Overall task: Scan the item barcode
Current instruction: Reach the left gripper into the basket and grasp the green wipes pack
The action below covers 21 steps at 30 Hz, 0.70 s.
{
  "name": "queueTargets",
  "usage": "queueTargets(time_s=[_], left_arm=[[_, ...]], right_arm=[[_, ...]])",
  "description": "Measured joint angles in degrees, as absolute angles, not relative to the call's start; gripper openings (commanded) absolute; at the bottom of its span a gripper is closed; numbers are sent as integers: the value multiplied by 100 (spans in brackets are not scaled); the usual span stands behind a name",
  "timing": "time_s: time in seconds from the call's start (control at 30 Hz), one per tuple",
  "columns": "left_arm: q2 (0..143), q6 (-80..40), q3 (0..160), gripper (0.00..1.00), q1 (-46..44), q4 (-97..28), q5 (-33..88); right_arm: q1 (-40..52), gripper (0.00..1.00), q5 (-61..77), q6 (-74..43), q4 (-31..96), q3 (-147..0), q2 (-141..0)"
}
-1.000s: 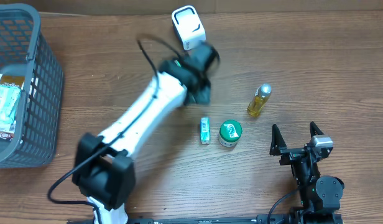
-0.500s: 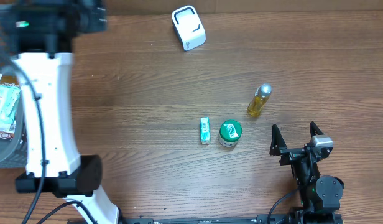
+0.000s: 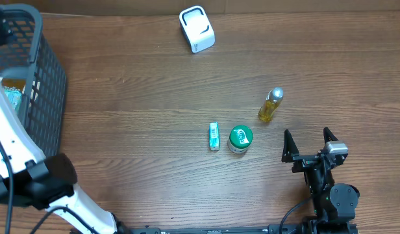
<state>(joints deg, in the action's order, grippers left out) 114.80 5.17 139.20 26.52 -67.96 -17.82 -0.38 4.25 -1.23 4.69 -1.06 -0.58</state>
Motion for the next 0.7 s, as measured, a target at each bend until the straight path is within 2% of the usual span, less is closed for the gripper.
queueTargets(time_s=[0.2,0.7], left_arm=[[12505,869,13861,100,3135,-7052,-1780],[13458,1632,13823,100,3979,-7314,-958]], right_arm=[[-40,100,423,-126,469,-106,-58],[-38,100,425,-126,471,-106,-60]])
